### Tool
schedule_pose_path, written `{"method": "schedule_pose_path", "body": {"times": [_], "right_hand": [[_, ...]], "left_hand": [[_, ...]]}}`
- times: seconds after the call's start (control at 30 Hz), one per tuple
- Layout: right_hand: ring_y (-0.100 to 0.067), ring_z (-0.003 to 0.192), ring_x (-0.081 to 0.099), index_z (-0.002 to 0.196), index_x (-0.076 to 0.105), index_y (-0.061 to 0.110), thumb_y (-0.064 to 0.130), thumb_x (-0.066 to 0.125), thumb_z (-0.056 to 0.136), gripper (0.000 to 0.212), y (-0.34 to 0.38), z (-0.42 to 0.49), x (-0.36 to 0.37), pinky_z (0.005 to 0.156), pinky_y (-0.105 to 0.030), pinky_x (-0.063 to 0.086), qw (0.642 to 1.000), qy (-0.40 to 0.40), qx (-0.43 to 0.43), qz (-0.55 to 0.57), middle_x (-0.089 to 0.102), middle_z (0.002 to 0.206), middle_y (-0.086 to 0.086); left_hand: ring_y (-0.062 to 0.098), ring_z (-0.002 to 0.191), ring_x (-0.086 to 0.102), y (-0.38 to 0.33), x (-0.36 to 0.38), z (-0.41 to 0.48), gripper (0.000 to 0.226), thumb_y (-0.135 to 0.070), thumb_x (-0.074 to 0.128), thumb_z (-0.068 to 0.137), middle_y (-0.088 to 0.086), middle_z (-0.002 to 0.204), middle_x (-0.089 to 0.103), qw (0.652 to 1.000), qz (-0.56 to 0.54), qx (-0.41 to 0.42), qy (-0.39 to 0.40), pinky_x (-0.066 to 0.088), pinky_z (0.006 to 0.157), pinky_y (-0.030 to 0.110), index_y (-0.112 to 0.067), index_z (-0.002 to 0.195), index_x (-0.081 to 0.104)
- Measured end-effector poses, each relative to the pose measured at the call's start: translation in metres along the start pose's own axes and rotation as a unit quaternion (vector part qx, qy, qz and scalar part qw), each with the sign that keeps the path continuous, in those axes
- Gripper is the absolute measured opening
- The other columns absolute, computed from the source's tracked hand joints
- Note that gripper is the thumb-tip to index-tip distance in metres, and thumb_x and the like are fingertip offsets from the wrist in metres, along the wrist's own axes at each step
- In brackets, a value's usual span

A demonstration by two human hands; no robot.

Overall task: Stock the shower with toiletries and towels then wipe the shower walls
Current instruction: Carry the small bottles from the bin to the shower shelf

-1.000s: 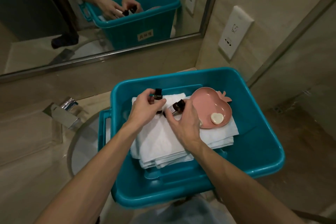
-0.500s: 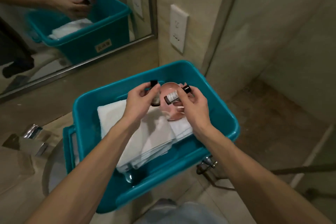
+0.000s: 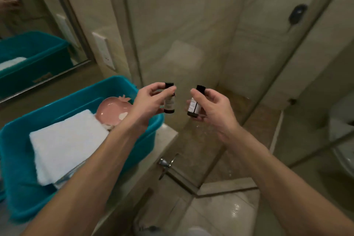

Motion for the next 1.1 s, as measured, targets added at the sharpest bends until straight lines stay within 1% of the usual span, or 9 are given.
{"method": "schedule_pose_path", "body": {"times": [0.1,0.2,0.37,0.47,0.57,0.7,0.83,0.97,1.1], "right_hand": [[-0.027,0.087,0.076,0.108,0.064,0.008,0.028,0.077,0.087,0.032,0.013,-0.024,-0.055,0.072,-0.051,0.063,0.999,-0.03,0.005,-0.036,0.076,0.097,-0.013],[-0.024,0.083,0.075,0.106,0.066,0.01,0.023,0.078,0.087,0.026,0.023,-0.048,-0.106,0.065,-0.048,0.063,0.997,-0.067,-0.002,-0.041,0.074,0.099,-0.013],[-0.025,0.092,0.075,0.103,0.071,0.013,0.023,0.077,0.088,0.019,0.032,-0.074,-0.183,0.07,-0.048,0.063,0.987,-0.16,0.001,-0.013,0.073,0.107,-0.015],[-0.025,0.088,0.074,0.102,0.067,0.013,0.024,0.073,0.092,0.016,0.038,-0.08,-0.222,0.072,-0.052,0.063,0.971,-0.233,0.011,0.055,0.072,0.1,-0.015],[-0.025,0.087,0.07,0.106,0.066,0.007,0.021,0.067,0.096,0.017,0.042,-0.079,-0.254,0.072,-0.053,0.062,0.958,-0.271,0.019,0.094,0.07,0.098,-0.017],[-0.026,0.094,0.071,0.096,0.066,0.018,0.023,0.069,0.094,0.006,0.049,-0.07,-0.29,0.081,-0.053,0.061,0.952,-0.293,-0.003,0.091,0.072,0.11,-0.021],[-0.024,0.103,0.073,0.104,0.069,0.022,0.03,0.073,0.091,0.016,0.058,-0.059,-0.315,0.077,-0.038,0.061,0.946,-0.32,-0.018,0.056,0.075,0.111,-0.009],[-0.026,0.105,0.072,0.117,0.066,0.019,0.03,0.08,0.083,0.038,0.064,-0.042,-0.34,0.081,-0.04,0.062,0.933,-0.355,-0.027,0.053,0.074,0.113,-0.007],[-0.029,0.106,0.071,0.11,0.068,0.02,0.029,0.08,0.084,0.031,0.074,-0.018,-0.365,0.075,-0.037,0.062,0.927,-0.368,-0.031,0.062,0.074,0.111,-0.009]], "left_hand": [[0.013,0.078,0.065,-0.008,0.053,-0.014,0.018,-0.032,0.076,0.087,0.008,0.1,0.073,0.998,0.019,0.016,0.056,0.058,0.064,0.03,-0.019,0.098,0.071],[0.016,0.08,0.065,-0.012,0.107,-0.027,0.021,-0.031,0.075,0.087,0.01,0.097,0.071,0.992,0.03,0.027,0.118,0.062,0.073,0.044,-0.014,0.099,0.072],[0.012,0.074,0.064,-0.011,0.188,-0.042,0.016,-0.03,0.074,0.089,0.005,0.089,0.071,0.979,0.04,0.048,0.192,0.057,0.063,0.035,-0.015,0.094,0.071],[0.01,0.072,0.062,-0.006,0.229,-0.042,0.019,-0.029,0.075,0.089,0.003,0.083,0.07,0.973,0.053,0.041,0.219,0.054,0.056,0.029,-0.011,0.094,0.07],[0.005,0.068,0.059,0.0,0.266,-0.037,0.017,-0.029,0.078,0.086,-0.003,0.079,0.068,0.967,0.064,0.028,0.243,0.05,0.057,0.024,-0.014,0.09,0.07],[0.003,0.07,0.059,-0.004,0.313,-0.018,0.02,-0.036,0.079,0.084,-0.006,0.083,0.069,0.964,0.051,0.025,0.261,0.048,0.063,0.023,-0.02,0.089,0.068],[0.011,0.081,0.062,-0.013,0.355,0.003,0.016,-0.036,0.076,0.087,-0.003,0.09,0.072,0.962,0.022,0.012,0.274,0.053,0.066,0.028,-0.023,0.093,0.069],[0.008,0.078,0.063,-0.017,0.389,0.02,0.013,-0.034,0.078,0.086,-0.009,0.085,0.071,0.958,-0.002,-0.01,0.285,0.053,0.061,0.024,-0.025,0.091,0.07],[0.006,0.081,0.066,-0.02,0.414,0.04,0.02,-0.033,0.079,0.084,-0.01,0.09,0.072,0.959,-0.053,-0.063,0.271,0.052,0.068,0.026,-0.024,0.099,0.069]]}}
Point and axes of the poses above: each hand's wrist, its own z-axis towards the middle knuckle, its own x-axis out of the palm, y = z × x, the point moved 1 cm from there along z, towards the middle knuckle
